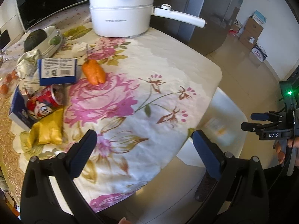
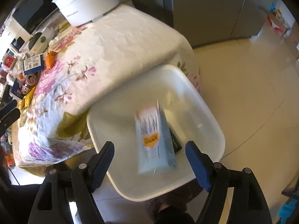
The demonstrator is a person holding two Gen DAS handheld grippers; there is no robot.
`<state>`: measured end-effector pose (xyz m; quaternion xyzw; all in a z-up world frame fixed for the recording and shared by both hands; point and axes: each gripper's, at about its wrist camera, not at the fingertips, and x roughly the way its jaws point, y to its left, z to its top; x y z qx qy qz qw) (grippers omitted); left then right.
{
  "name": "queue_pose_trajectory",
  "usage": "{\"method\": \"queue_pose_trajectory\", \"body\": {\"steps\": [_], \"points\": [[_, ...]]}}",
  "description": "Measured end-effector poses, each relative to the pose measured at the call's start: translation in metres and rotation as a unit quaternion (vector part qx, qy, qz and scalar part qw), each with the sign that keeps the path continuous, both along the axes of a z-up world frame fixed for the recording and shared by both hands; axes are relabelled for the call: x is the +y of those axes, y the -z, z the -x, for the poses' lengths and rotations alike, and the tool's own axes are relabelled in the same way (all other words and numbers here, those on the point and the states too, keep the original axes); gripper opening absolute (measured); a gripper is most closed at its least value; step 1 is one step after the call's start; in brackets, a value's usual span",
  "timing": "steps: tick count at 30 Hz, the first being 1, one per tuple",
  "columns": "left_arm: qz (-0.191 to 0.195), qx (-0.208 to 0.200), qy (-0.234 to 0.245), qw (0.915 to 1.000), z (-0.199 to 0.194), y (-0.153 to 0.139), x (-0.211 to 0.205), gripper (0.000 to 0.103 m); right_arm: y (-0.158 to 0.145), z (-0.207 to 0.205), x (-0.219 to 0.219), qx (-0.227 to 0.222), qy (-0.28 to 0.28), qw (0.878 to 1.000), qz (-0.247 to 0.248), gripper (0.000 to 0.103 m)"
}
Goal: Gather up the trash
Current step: 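Open the right gripper to drop the milk carton into the white bin, then move both grippers back over the table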
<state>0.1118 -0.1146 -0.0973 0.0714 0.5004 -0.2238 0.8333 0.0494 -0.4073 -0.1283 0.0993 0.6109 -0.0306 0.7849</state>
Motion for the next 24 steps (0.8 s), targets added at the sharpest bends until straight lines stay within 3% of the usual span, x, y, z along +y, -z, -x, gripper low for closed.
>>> {"method": "queue_pose_trajectory", "body": {"steps": [13,24], "points": [[0.02,-0.008,-0.068,0.9974,-0.013,-0.013,0.063,0.102,-0.011,-0.017,0.028,-0.016,-0.019,1.0,0.008,0.08],[0.038,-0.003,-0.171,0.9845,-0.033,-0.016,0.143,0.102,-0.032,-0.049,0.074,-0.05,-0.045,0.998,0.009,0.083]]}}
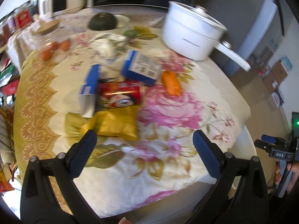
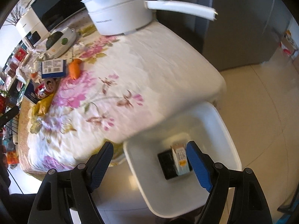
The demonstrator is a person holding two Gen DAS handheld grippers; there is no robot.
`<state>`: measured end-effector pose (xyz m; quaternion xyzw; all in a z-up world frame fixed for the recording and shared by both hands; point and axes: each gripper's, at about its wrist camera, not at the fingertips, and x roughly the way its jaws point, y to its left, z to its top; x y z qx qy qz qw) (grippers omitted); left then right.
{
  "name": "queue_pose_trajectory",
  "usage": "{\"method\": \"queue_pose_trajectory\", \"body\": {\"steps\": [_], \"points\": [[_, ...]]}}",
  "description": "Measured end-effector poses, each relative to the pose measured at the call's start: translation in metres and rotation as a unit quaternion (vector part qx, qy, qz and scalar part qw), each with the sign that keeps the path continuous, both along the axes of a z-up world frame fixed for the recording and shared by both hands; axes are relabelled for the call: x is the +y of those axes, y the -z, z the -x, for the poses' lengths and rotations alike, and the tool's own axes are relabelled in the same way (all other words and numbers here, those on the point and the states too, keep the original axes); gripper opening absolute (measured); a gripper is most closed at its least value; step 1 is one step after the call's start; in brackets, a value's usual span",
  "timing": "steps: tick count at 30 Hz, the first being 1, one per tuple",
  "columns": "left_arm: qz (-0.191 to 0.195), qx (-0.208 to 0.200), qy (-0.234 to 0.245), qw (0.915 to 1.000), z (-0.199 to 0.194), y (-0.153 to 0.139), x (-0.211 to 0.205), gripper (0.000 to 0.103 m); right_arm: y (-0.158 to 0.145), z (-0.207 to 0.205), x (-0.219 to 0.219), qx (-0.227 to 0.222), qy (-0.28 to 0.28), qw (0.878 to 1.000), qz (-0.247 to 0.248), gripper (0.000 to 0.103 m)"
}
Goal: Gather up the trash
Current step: 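Move both grippers back over the table, then lower the left gripper onto the blue paper box and close it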
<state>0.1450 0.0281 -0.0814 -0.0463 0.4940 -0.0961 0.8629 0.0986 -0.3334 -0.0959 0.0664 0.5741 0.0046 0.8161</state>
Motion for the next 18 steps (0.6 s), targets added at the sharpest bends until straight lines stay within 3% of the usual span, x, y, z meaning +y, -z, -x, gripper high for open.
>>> {"method": "queue_pose_trajectory", "body": {"steps": [8,18], "points": [[0.014,0.02,-0.065,0.9976,-0.022,0.023,0.051,0.102,-0.005,-0.029,0.04,-0.013,-0.02,1.0,-0.014,0.083],[0.065,-0.02,-0.095,0.9931,-0.045,0.03,0.072,0.102,0.006,-0.055,0.069,-0.001,-0.024,1.0,-0.02,0.084]]}}
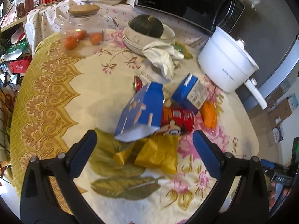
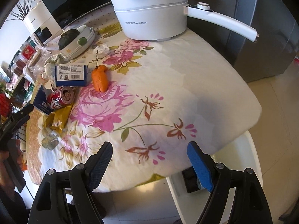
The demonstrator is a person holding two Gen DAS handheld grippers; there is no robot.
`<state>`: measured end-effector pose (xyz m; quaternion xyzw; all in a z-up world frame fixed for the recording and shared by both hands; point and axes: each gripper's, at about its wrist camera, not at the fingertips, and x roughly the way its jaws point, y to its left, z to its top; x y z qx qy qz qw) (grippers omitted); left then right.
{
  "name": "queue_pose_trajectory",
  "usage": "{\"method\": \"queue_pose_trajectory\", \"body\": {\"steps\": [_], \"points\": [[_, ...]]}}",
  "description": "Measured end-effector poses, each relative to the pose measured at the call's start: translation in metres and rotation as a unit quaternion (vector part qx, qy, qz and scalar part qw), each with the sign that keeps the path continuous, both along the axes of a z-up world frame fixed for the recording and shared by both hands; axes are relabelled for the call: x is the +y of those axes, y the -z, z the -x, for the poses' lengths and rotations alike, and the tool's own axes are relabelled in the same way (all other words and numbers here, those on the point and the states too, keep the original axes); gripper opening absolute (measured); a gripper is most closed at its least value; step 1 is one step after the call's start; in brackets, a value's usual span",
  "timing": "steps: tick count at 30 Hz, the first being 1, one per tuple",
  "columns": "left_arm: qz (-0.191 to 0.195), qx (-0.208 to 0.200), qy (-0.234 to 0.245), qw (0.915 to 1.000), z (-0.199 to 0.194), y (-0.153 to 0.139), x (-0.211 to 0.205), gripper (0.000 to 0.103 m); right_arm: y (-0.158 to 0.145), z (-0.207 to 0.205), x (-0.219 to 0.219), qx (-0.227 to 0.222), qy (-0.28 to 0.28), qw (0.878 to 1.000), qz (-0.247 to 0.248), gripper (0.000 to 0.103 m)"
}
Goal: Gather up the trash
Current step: 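Lower the left gripper onto the blue paper box and close it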
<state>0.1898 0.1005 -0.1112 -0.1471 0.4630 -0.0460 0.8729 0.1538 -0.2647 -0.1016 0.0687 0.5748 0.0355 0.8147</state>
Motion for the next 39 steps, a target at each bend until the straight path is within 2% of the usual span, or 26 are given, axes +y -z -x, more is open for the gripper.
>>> {"method": "queue_pose_trajectory", "body": {"steps": [3,4,9,12,15,18,22,24,28,31,33,35,39], "points": [[0.044,0.002,-0.023,0.9988,-0.007,0.004,0.009,0.101,0.004,-0.005,0.004,0.005,-0.001,1.0,0.001,0.084],[0.046,0.001,-0.031,0.9985,-0.008,0.003,0.01,0.101,0.005,-0.007,0.005,0.006,-0.002,1.0,0.002,0.084],[0.013,-0.006,-0.044,0.9989,-0.017,0.001,0.007,0.097,0.007,-0.008,0.007,0.01,-0.001,1.0,0.001,0.084],[0.016,0.008,-0.064,0.9978,-0.02,0.009,0.016,0.09,0.008,-0.008,0.007,0.011,0.0,1.0,0.002,0.084],[0.026,0.012,-0.089,0.9956,-0.018,0.011,0.033,0.089,0.009,-0.008,0.007,0.012,0.001,1.0,0.002,0.084],[0.017,0.006,-0.109,0.9938,-0.013,0.007,0.048,0.088,0.009,-0.009,0.01,0.013,-0.001,1.0,0.004,0.084],[-0.023,0.025,-0.135,0.9902,-0.008,0.012,0.067,0.086,0.011,-0.009,0.013,0.014,-0.004,1.0,0.004,0.084],[-0.023,0.043,-0.147,0.9879,-0.004,0.018,0.081,0.086,0.012,-0.01,0.016,0.014,-0.006,1.0,0.003,0.084],[-0.015,0.064,-0.139,0.9882,0.0,0.023,0.092,0.086,0.013,-0.01,0.021,0.016,-0.013,1.0,0.004,0.084],[-0.024,0.067,-0.12,0.9903,-0.007,0.021,0.091,0.086,0.014,-0.011,0.023,0.016,-0.016,1.0,0.007,0.084],[-0.034,0.091,-0.102,0.9901,-0.019,0.024,0.086,0.086,0.015,-0.012,0.022,0.017,-0.015,1.0,0.009,0.084],[-0.024,0.118,-0.129,0.9843,-0.031,0.029,0.093,0.086,0.017,-0.012,0.021,0.019,-0.016,1.0,0.014,0.084],[0.041,0.151,-0.201,0.967,-0.05,0.038,0.101,0.086,0.019,-0.013,0.019,0.02,-0.019,0.999,0.026,0.084]]}}
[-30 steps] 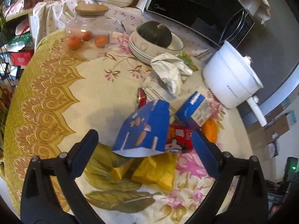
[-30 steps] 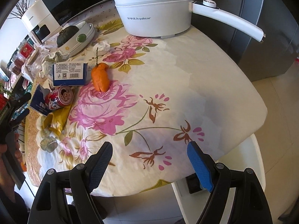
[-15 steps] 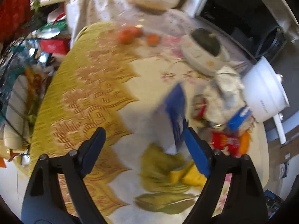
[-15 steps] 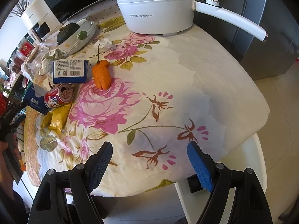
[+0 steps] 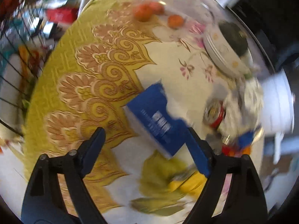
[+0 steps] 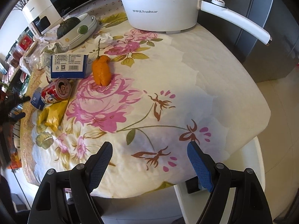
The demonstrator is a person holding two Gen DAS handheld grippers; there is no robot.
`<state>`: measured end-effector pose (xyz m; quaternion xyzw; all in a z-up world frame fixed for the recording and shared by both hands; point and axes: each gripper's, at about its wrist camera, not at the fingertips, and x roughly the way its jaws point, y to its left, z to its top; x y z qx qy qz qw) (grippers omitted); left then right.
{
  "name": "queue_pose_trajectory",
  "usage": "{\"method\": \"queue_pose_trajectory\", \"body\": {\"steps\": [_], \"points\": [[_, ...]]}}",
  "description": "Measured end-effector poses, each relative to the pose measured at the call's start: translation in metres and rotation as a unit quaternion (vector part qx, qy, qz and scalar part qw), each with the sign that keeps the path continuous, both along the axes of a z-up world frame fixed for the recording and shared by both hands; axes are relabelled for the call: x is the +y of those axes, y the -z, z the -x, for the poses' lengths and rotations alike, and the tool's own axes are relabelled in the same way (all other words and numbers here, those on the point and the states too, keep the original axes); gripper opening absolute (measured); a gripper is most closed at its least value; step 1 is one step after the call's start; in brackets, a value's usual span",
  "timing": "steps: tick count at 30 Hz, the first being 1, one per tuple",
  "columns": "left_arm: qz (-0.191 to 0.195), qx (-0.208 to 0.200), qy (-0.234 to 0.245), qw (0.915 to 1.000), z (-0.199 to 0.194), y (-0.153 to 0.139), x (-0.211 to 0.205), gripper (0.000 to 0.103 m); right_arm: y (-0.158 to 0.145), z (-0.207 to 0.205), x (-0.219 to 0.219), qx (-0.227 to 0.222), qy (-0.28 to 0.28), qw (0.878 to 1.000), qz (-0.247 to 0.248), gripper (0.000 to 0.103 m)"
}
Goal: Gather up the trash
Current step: 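Lower the left gripper onto the blue paper box and close it, then lift the blue box with the left gripper while the right approaches a red can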
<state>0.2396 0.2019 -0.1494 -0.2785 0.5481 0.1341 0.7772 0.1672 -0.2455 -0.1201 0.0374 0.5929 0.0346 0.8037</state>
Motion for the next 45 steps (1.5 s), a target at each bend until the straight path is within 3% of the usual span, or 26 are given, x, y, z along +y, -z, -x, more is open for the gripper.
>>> {"method": "queue_pose_trajectory", "body": {"steps": [3,8,17,22,25,30,31,32,35,45], "points": [[-0.001,0.006,-0.04,0.9992,-0.014,0.008,-0.01,0.086,0.001,-0.002,-0.004,0.001,0.003,1.0,0.003,0.084],[-0.049,0.008,-0.079,0.9956,-0.034,0.022,-0.032,0.086,0.001,-0.002,-0.008,0.001,0.002,1.0,0.004,0.084],[-0.151,0.032,-0.101,0.9828,-0.055,0.033,-0.054,0.086,-0.009,0.004,-0.005,-0.013,-0.028,1.0,0.006,0.084],[-0.166,0.027,-0.069,0.9834,-0.052,0.034,-0.059,0.086,-0.011,0.003,-0.01,-0.014,-0.02,1.0,0.0,0.084],[-0.165,0.008,-0.048,0.9851,-0.041,0.033,-0.057,0.078,-0.011,0.003,-0.01,-0.014,-0.016,1.0,0.002,0.084],[-0.147,-0.013,0.023,0.9887,-0.022,0.031,-0.053,0.076,-0.012,0.003,-0.008,-0.016,-0.016,1.0,0.004,0.084],[-0.141,-0.018,0.039,0.989,-0.016,0.03,-0.052,0.071,-0.013,0.003,-0.006,-0.018,-0.018,1.0,0.005,0.084],[-0.138,-0.022,0.053,0.9887,-0.01,0.027,-0.051,0.048,-0.014,0.004,-0.004,-0.02,-0.021,1.0,0.008,0.084],[-0.098,-0.019,0.1,0.99,0.003,0.021,-0.048,0.048,-0.017,0.005,0.001,-0.026,-0.03,0.999,0.012,0.084],[-0.059,-0.027,0.149,0.9867,0.054,-0.002,-0.043,0.044,-0.012,0.008,0.02,-0.022,-0.038,0.999,0.005,0.084]]}}
